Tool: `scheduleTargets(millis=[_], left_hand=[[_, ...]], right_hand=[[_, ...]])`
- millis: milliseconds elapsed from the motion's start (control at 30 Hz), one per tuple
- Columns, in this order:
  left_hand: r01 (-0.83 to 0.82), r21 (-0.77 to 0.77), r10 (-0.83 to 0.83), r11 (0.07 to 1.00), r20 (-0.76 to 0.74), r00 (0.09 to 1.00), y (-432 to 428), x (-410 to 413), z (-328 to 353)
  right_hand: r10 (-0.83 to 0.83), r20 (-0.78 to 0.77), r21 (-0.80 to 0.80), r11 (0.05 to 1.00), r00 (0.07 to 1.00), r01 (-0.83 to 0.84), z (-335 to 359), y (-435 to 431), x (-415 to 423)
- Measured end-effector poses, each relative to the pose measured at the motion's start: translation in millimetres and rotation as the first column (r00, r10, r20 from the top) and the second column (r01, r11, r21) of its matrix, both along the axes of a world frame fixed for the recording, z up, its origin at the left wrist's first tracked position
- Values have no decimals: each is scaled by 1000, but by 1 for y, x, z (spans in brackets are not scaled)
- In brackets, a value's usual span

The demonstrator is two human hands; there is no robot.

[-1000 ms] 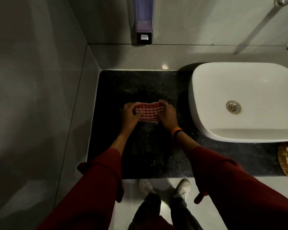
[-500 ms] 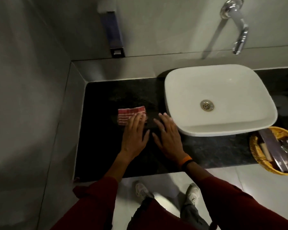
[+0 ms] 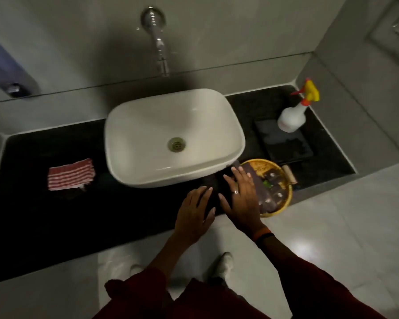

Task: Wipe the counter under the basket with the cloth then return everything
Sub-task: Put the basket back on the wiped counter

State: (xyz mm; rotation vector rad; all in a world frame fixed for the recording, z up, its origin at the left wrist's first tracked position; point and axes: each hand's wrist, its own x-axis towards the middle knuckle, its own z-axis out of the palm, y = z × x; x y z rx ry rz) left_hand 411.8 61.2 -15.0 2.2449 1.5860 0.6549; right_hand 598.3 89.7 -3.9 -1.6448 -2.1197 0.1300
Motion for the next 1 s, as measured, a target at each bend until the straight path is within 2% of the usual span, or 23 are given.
scheduleTargets(millis=[100,233,433,533,767,900,1000], left_hand=[[-69,-135,82,988,89,993,13,61,2],[-145,-397,266,907,270,926,28,114,3],[-210,-487,318,848,149,936,48,148,-4],[-222,-497,345,839,169,923,51,152,-2],[-247,-534,401,809,193,896,35,120,3],[-308,-545,474,780,195,858,-5,56,-6],[-364,-574,538,733,163,827,-37,-12,-13]], right_hand=[[-123,30,-31,992,992,124,2,18,63],[-210,87,-104,970,974,218,-1,39,121],[-282,107,-290,909,954,301,-8,59,157],[-291,77,-367,881,954,298,-9,63,164],[-246,-36,-321,921,969,221,-13,33,151],[-154,-183,-293,951,971,96,-11,-6,99],[-115,-261,-333,943,959,22,-15,-29,40]])
